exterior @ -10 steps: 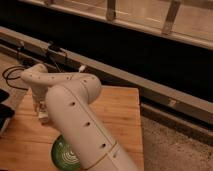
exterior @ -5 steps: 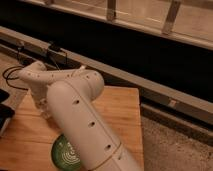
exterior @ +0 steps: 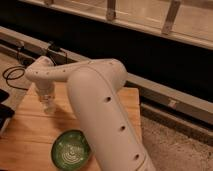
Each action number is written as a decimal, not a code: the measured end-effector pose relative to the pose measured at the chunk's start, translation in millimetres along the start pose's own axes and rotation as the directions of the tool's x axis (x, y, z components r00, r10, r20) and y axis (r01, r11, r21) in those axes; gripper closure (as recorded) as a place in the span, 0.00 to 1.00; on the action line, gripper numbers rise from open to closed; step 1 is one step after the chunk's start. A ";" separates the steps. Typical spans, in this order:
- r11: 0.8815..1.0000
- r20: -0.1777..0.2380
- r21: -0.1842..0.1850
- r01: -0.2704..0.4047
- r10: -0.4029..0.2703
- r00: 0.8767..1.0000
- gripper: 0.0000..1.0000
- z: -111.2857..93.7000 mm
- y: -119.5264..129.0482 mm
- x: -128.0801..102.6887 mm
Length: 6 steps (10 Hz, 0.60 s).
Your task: Place the bottle in the ceramic bowl
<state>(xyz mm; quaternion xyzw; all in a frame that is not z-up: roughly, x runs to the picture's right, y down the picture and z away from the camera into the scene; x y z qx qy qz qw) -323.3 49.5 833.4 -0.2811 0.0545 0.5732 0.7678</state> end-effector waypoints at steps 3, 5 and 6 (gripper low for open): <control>0.996 0.084 -0.008 -0.089 0.089 0.992 1.00 -39.5 -41.6 42.5; 0.993 0.116 -0.016 -0.118 0.119 0.986 1.00 -56.9 -55.3 66.7; 0.992 0.123 -0.017 -0.126 0.127 0.984 1.00 -61.2 -59.9 72.8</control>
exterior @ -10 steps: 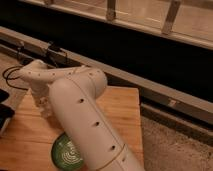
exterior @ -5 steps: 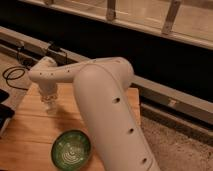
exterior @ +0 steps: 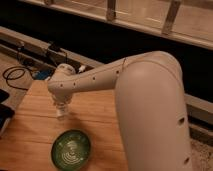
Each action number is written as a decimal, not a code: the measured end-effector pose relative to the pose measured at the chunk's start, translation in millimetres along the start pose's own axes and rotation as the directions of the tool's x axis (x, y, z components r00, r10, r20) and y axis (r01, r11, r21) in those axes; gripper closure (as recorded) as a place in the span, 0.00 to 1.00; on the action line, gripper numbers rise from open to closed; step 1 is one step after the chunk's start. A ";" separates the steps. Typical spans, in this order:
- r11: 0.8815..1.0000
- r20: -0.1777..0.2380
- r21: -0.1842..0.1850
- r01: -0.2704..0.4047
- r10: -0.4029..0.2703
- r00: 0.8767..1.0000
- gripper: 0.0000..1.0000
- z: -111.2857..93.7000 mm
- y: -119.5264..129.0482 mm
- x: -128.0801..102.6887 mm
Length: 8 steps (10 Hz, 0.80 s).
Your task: Place the bottle in the ceramic bowl
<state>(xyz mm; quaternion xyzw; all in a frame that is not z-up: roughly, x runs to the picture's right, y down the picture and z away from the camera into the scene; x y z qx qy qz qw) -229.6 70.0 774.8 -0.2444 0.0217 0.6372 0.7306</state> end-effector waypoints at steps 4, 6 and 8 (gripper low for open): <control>1.000 -0.019 -0.001 0.024 -0.024 1.000 1.00 -16.2 19.0 12.5; 1.000 -0.019 0.003 0.022 -0.022 1.000 1.00 -16.1 15.4 12.2; 1.000 -0.021 0.001 0.025 -0.025 0.999 1.00 -15.6 18.0 12.9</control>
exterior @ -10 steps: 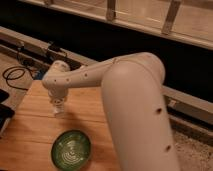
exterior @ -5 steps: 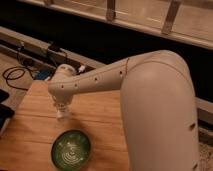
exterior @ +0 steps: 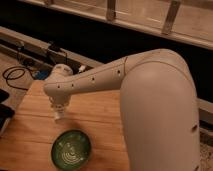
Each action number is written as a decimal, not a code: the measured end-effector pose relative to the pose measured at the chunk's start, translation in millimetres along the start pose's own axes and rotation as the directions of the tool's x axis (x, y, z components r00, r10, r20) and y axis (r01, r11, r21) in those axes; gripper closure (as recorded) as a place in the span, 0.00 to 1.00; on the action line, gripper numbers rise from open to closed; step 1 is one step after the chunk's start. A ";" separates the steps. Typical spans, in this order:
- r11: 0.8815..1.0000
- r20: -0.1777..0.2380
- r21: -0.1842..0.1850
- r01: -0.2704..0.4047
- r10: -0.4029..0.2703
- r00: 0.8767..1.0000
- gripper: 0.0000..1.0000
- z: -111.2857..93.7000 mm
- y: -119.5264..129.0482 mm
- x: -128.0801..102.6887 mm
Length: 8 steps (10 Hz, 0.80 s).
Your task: Place the bottle in the ceramic bowl
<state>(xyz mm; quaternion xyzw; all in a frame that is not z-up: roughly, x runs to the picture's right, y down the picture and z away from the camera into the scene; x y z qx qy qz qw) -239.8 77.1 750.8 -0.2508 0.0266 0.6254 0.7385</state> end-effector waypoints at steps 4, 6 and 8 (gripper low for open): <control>0.990 -0.143 0.085 0.116 -0.103 0.984 1.00 4.9 7.9 -6.2; 0.980 -0.210 0.132 0.146 -0.116 0.971 1.00 -0.5 0.1 13.2; 0.977 -0.242 0.149 0.154 -0.115 0.963 1.00 -12.3 -12.9 43.2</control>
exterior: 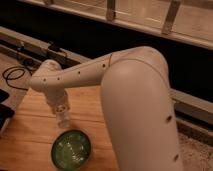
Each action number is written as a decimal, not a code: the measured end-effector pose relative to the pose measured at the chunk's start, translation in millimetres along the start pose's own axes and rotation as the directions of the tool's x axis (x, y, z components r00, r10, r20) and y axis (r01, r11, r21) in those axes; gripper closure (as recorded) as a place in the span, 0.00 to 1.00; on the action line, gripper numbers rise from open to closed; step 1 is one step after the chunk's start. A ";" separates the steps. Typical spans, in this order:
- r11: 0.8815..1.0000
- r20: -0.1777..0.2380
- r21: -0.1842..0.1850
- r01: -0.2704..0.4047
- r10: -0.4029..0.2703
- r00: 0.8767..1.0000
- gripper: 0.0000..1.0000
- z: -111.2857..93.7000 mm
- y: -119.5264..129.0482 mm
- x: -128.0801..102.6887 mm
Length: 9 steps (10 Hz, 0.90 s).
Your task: Place the bottle in the ceramic bowl
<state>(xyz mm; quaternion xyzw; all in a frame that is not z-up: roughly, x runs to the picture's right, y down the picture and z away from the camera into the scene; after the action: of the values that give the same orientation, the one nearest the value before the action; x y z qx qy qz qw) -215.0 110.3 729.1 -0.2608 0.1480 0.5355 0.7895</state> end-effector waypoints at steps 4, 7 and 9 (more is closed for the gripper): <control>0.999 0.029 -0.023 -0.040 0.041 0.999 1.00 -17.9 -15.3 95.9; 0.996 0.092 -0.076 -0.056 0.063 0.994 1.00 -25.1 11.8 135.7; 0.994 0.113 -0.097 -0.052 0.063 0.992 1.00 -23.8 27.8 143.9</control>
<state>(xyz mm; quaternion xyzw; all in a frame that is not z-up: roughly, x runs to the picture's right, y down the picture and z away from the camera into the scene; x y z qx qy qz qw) -184.5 215.4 628.8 -0.2615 0.0841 0.5787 0.7679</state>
